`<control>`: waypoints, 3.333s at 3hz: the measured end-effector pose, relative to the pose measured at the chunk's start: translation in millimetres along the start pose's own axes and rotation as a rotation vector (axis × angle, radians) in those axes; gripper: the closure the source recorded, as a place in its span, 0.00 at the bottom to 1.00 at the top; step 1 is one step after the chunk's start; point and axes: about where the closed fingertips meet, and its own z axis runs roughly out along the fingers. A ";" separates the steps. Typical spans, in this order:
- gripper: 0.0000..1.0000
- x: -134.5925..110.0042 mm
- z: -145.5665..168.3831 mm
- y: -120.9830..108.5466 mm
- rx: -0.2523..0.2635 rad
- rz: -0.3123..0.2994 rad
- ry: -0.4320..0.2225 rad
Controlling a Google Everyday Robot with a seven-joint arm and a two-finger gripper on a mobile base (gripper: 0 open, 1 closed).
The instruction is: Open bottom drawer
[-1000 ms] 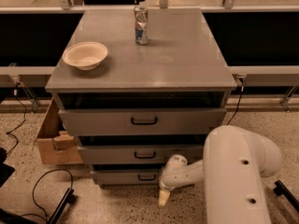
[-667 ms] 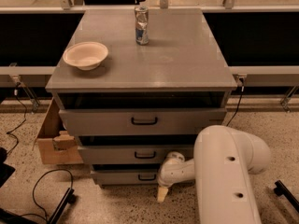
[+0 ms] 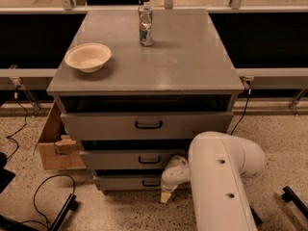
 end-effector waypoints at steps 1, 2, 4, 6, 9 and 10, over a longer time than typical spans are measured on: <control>0.50 5.0 7.9 14.5 -0.038 -0.002 0.015; 0.66 4.3 3.3 13.9 -0.038 -0.002 0.015; 0.16 3.2 -3.6 13.1 -0.038 -0.002 0.015; 0.01 3.0 -4.5 13.5 -0.039 -0.002 0.015; 0.70 20.0 -33.6 22.7 -0.011 0.022 0.058; 0.94 25.5 -41.3 26.4 0.000 0.026 0.069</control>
Offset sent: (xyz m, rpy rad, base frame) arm -0.1075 -0.0622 0.0365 -0.0705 0.0986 -0.0358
